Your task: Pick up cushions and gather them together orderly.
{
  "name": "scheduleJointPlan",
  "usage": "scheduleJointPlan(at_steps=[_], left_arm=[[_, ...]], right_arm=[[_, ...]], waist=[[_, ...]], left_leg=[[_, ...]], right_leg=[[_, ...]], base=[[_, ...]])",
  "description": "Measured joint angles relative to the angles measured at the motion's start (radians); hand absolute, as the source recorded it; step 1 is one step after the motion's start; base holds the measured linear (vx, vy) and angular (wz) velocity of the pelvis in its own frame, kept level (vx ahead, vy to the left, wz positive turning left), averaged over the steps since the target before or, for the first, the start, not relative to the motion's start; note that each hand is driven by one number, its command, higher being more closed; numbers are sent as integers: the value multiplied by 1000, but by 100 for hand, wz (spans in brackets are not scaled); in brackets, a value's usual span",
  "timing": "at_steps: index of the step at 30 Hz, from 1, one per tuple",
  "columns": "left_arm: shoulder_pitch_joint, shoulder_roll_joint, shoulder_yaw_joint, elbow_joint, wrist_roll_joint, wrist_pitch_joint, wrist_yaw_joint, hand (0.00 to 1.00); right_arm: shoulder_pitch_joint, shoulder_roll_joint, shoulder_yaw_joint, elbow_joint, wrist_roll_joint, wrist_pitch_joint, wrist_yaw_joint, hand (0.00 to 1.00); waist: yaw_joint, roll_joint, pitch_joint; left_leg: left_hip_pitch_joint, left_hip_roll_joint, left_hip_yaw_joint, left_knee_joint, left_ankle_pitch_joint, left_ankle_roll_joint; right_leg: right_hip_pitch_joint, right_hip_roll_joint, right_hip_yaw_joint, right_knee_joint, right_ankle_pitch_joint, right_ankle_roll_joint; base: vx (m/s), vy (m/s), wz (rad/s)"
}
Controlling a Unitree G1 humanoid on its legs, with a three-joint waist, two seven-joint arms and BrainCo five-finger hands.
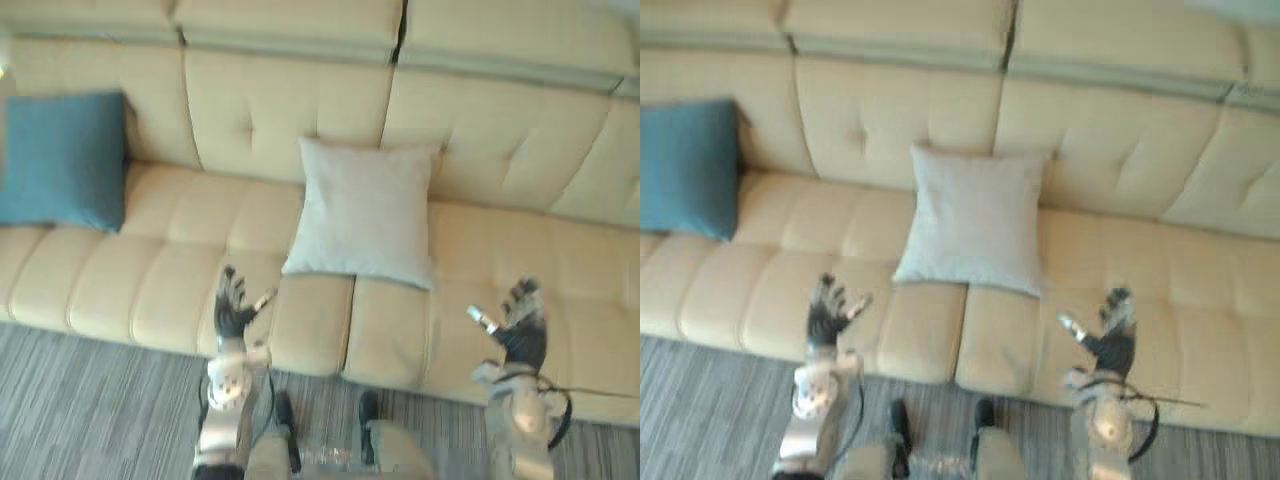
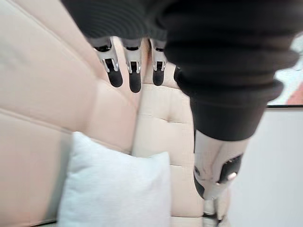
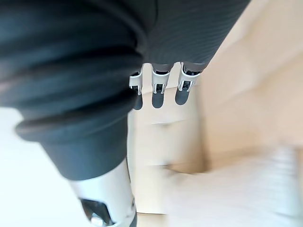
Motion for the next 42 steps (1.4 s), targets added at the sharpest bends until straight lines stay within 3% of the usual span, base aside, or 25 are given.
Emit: scheduleJointPlan(at_steps=[7, 11, 21, 25, 28, 29, 30, 31, 32, 33, 34, 35, 37, 38, 39, 41, 42], left_arm=[[2, 2, 115, 449, 37, 38, -21, 0], [-37, 32, 163, 650, 79, 37, -19, 0], [-59, 50, 195, 732, 116, 38, -19, 0], [-92, 62, 195, 736, 116, 38, -20, 0], [-128, 64, 196, 731, 123, 41, -20, 0], [-135, 50, 218, 727, 132, 43, -20, 0], [-141, 47, 222, 726, 132, 44, -20, 0], [-151, 47, 221, 721, 132, 46, -20, 0], [-152, 53, 223, 701, 132, 51, -22, 0], [-156, 57, 227, 696, 132, 54, -22, 0], [-163, 43, 231, 694, 132, 55, -24, 0], [-156, 12, 234, 692, 131, 54, -27, 0], [-158, 22, 230, 668, 129, 55, -27, 0], [-158, 27, 231, 663, 128, 55, -26, 0], [-163, 29, 232, 665, 128, 56, -24, 0], [-157, 14, 215, 669, 121, 55, -19, 0], [-154, 17, 199, 674, 119, 55, -20, 0]], right_arm=[[-3, 27, 14, 386, -39, 43, 8, 0], [-46, 23, -64, 642, -68, 76, 0, 0], [-92, 23, -101, 736, -98, 103, -10, 0], [-129, 34, -70, 736, -108, 111, -11, 0], [-150, 40, -55, 735, -109, 118, -12, 0], [-167, 33, -54, 732, -110, 119, -13, 0], [-170, 31, -50, 732, -111, 119, -14, 0], [-169, 31, -41, 732, -115, 119, -16, 0], [-162, 35, -26, 733, -127, 119, -18, 0], [-169, 34, -21, 733, -128, 118, -18, 0], [-179, 35, -21, 732, -131, 119, -18, 0], [-199, 11, -23, 736, -138, 118, -23, 0], [-215, 31, -18, 745, -146, 120, -20, 0], [-228, 30, -9, 745, -146, 120, -20, 0], [-246, 27, -2, 747, -147, 121, -20, 0], [-284, -2, 17, 734, -147, 115, -25, 0], [-285, -8, 16, 734, -147, 114, -28, 0]], waist=[[6, 1, -72], [10, 7, -98], [15, -8, -85], [29, -29, -38], [37, -31, -14], [43, -11, -6], [43, -10, -5], [42, -19, -5], [42, -49, -10], [43, -57, -7], [52, -57, -12], [72, -16, -33], [70, -59, -34], [78, -75, -40], [87, -67, -34], [108, -1, -18], [108, 12, -18]], left_leg=[[89, -1, 15, -38, -4, -9], [150, -18, 11, -128, 35, -7], [212, -40, 79, -176, 48, 2], [185, -35, 120, -99, 4, 13], [90, 12, 120, 47, -62, 21], [63, 46, 120, 73, -69, 28], [51, 55, 115, 88, -69, 28], [36, 63, 102, 117, -68, 25], [13, 60, 90, 172, -78, 19], [7, 59, 89, 194, -79, 18], [-25, 56, 87, 204, -75, 23], [-33, 54, 85, 127, -37, 33], [-80, 28, 102, 179, -15, 47], [-99, 31, 106, 208, -16, 47], [-115, 47, 113, 234, -16, 47], [-137, 130, 121, 278, -12, 41], [-140, 140, 118, 278, -8, 35]], right_leg=[[76, 4, 13, -39, 0, 1], [100, 4, 17, -66, 2, 5], [110, 5, 97, -74, 23, 25], [86, 1, 130, -42, 31, 35], [37, 7, 93, 9, 57, 43], [-11, 16, 40, 121, 29, 5], [-42, 7, 10, 231, -2, -9], [-57, -18, -23, 381, -29, 1], [-64, -60, -38, 474, -34, 27], [-74, -57, -59, 489, -31, 28], [-92, -59, -78, 480, -23, 34], [-54, -33, -59, 452, -75, 51], [13, -93, -40, 568, -138, 95], [40, -99, -29, 517, -133, 103], [59, -75, -16, 467, -154, 118], [131, 4, -30, 303, -166, 94], [141, 12, -43, 279, -171, 85]], base=[[55, 3, -7], [9, -1, -2], [2, 26, -22], [-54, 4, -26], [-106, -48, -3], [-43, -37, 4], [-12, -63, 15], [22, -105, 35], [25, -126, 35], [10, -114, 26], [-100, -12, 0], [-124, -1, 5], [-99, -145, 18], [-69, -226, -5], [-149, -171, -54], [-211, -159, -65], [-186, -164, -17]])
